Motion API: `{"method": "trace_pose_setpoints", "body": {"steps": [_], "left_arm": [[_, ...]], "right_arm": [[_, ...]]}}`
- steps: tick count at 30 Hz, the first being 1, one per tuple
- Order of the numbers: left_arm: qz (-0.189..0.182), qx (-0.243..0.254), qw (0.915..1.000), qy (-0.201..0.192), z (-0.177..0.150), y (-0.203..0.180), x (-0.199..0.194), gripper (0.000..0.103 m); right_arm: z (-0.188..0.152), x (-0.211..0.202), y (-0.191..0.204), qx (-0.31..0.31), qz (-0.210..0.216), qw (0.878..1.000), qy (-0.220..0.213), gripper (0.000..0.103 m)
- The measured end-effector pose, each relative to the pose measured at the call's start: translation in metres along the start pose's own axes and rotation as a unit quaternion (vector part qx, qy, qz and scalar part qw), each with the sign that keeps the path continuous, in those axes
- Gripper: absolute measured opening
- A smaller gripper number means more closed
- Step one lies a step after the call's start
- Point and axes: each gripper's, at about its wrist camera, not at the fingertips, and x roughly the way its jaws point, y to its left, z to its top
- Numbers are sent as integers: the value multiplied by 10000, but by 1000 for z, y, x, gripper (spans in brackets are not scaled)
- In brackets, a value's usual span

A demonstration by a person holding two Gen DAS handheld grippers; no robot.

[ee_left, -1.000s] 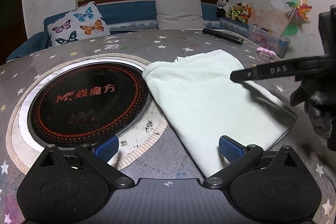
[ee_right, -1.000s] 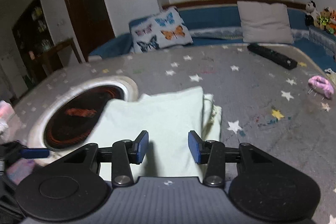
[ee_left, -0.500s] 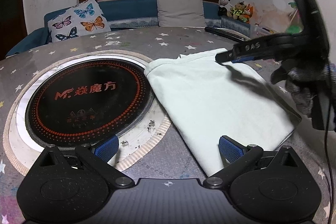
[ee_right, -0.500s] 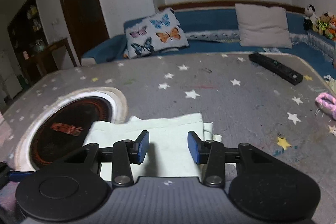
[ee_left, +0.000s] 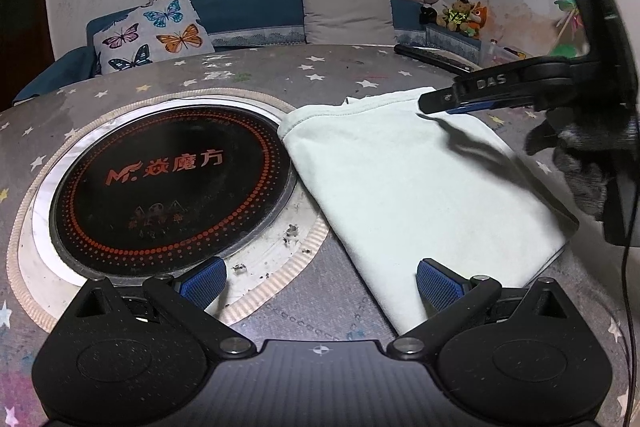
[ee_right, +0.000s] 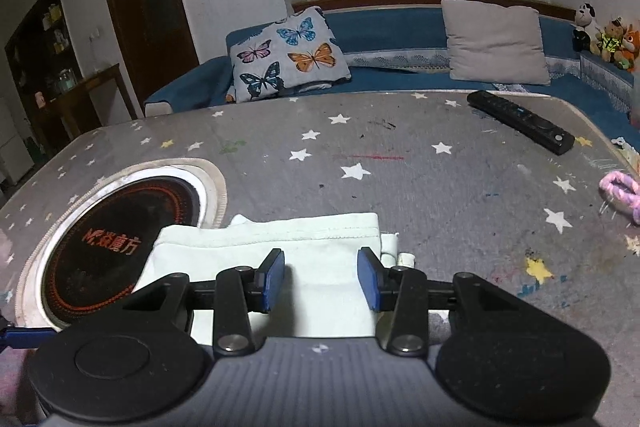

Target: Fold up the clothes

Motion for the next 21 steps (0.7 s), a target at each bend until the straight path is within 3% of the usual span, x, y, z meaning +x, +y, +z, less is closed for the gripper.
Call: {"method": "trace_pose_setpoints", "body": {"steps": [4, 7, 9, 13, 16, 21], "left_arm": [[-2, -49, 10000, 76, 1, -1, 0, 103], [11, -29, 10000, 87, 1, -4, -1, 103], [19, -13, 10000, 90, 0, -5, -1, 103], [31, -2, 10000, 86, 0, -8, -4, 103], [29, 12, 10000, 62, -1, -9, -7, 103], [14, 32, 10000, 27, -2, -11, -11, 103]], "right_arm": [[-4, -18, 4, -68, 85, 9999, -55, 43], [-11, -28, 7, -97, 122, 9999, -50, 47], [-17, -35, 9, -106, 147, 9998, -45, 57], [-32, -48, 14, -137, 183, 9997, -32, 59], [-43, -58, 17, -186, 178, 9997, -26, 73], [-56, -75, 24, -301, 103, 9994, -107, 84]]}}
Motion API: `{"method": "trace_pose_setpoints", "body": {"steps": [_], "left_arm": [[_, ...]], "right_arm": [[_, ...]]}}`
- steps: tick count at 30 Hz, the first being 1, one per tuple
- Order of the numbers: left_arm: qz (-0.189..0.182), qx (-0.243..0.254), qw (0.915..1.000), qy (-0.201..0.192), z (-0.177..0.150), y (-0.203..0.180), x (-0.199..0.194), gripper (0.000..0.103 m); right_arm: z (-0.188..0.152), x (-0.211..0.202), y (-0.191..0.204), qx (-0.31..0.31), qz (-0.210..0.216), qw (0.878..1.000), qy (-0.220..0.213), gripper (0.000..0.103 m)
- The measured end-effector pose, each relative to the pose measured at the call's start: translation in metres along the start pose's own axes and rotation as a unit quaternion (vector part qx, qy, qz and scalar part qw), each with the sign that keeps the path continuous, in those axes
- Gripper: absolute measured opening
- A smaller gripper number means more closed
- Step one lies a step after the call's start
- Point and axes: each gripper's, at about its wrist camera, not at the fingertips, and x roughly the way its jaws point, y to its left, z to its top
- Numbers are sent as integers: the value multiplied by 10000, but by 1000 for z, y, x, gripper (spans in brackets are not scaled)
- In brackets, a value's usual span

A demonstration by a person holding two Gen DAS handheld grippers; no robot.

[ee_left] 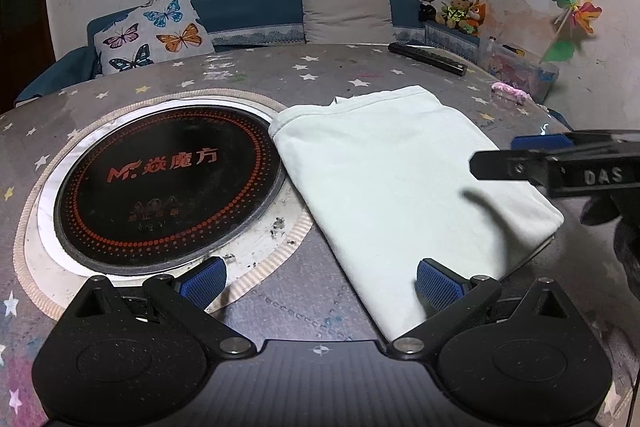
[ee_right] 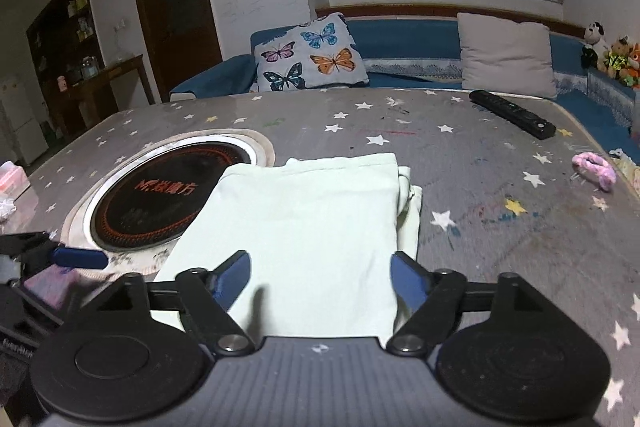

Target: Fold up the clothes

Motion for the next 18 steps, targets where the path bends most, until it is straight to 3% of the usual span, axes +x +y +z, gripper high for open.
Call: {"method": "trace_pose_setpoints", "body": {"steps": [11, 18], "left_arm": [[-26, 0, 10000, -3, -4, -1, -6, 103], [6, -2, 10000, 47, -6, -2, -8, 103]], "right_arm": [[-16, -24, 5, 100, -208, 9996, -153, 102], [-22, -33, 6, 239, -251, 9991, -264, 103]]}}
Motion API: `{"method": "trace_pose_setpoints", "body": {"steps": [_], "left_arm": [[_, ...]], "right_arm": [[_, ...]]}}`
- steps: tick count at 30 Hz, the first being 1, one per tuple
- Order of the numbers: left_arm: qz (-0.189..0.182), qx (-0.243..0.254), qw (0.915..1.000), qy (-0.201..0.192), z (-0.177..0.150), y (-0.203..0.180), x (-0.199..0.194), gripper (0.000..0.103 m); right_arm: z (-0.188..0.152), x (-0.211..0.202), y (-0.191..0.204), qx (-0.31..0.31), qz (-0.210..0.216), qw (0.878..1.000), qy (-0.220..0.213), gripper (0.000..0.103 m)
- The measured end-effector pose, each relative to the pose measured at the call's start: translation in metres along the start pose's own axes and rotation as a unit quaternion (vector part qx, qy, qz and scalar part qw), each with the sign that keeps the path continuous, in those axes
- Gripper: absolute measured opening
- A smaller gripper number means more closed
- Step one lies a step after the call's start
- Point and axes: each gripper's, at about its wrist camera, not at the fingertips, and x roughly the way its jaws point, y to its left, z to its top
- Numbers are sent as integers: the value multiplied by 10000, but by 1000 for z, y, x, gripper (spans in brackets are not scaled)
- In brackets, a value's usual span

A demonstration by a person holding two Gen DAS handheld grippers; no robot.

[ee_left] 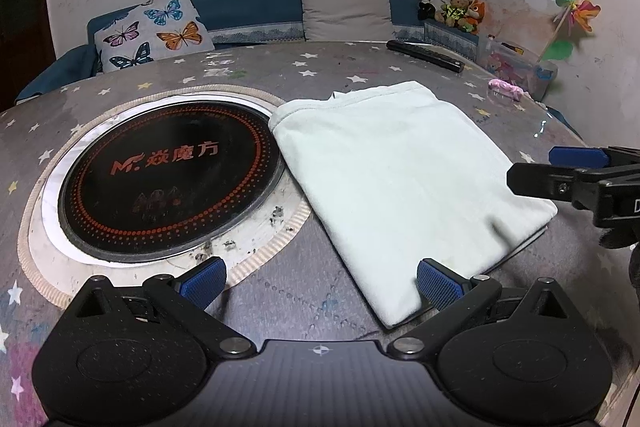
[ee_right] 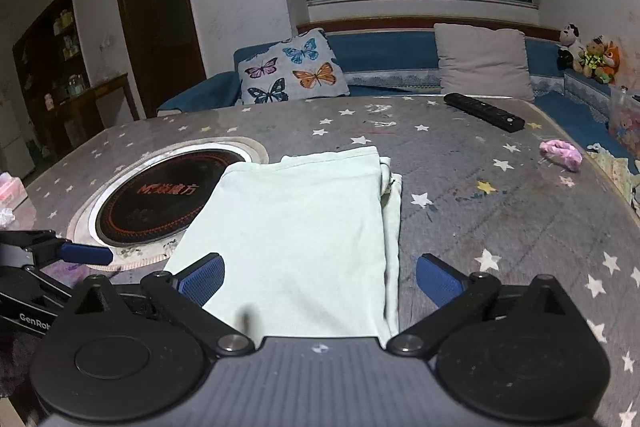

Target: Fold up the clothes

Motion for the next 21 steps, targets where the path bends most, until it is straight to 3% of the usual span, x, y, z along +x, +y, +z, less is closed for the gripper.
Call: {"method": "trace_pose_setpoints", "body": {"steps": [13, 21], "left_arm": [[18, 25, 10000, 79, -2, -2, 0, 103], [70, -4, 9999, 119, -3, 0, 1, 103]], "right_arm": [[-12, -5, 2, 182, 66, 9998, -29, 103], [-11, -17, 11, 134, 351, 9989, -271, 103]]}}
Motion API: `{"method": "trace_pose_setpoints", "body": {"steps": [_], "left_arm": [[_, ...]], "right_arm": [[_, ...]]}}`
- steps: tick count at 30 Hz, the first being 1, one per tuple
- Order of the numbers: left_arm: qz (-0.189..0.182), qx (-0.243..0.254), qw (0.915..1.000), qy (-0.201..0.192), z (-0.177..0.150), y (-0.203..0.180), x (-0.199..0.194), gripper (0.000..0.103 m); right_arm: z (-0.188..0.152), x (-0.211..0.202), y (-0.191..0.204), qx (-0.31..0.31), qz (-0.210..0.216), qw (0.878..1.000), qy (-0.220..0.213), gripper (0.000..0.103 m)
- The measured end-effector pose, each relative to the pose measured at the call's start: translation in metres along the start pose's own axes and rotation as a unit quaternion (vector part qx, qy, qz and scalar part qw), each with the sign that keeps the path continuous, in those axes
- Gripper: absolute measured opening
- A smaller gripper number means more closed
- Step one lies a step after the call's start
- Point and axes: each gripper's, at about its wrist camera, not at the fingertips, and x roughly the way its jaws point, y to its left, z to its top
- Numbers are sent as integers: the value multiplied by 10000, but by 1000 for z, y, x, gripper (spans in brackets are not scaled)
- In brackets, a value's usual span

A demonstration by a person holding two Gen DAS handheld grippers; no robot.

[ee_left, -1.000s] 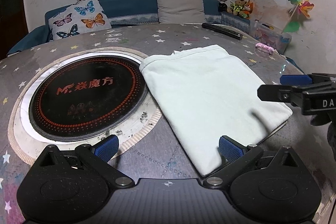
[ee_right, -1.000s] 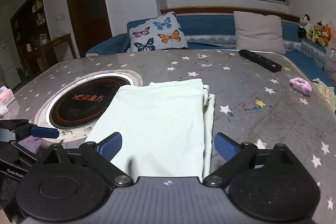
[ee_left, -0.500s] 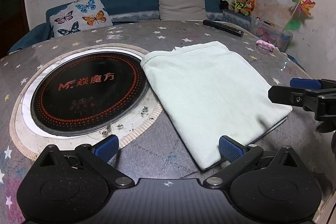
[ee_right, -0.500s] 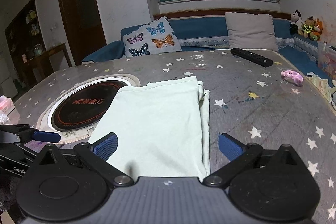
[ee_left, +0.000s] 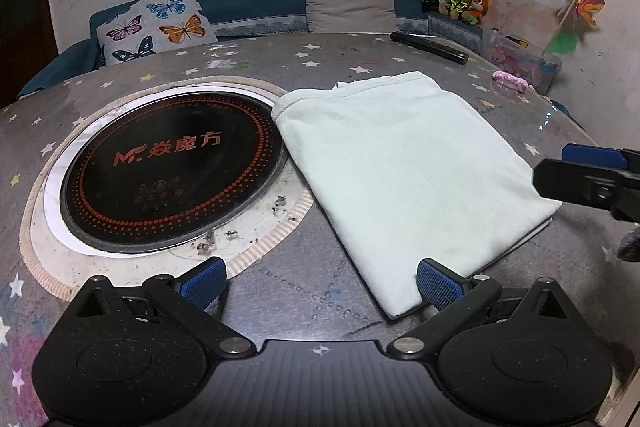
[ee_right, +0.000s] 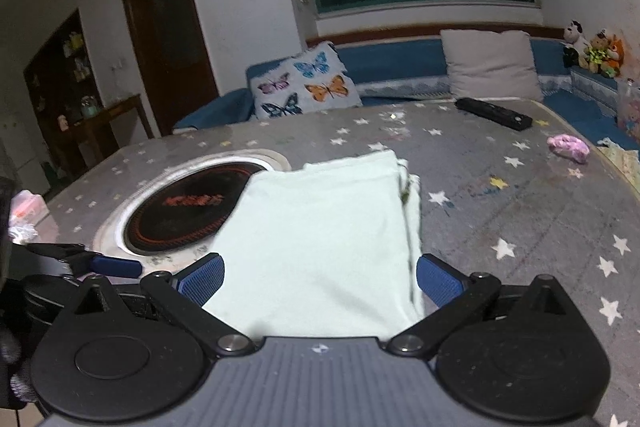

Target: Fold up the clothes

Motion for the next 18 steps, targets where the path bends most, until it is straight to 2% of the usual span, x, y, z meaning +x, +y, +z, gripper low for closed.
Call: {"method": "trace_pose_setpoints", "body": {"steps": [9, 15, 18], "left_arm": [[19, -26, 10000, 41, -1, 2, 2, 103], [23, -46, 10000, 65, -2, 4, 4, 103], [21, -49, 10000, 62, -2, 4, 4, 103]], "right_arm": [[-9, 8, 3, 14, 225, 9996, 157, 103], [-19, 20, -8, 236, 158, 9986, 448, 103], [-22, 19, -9, 217, 166, 9986, 459, 103]]}}
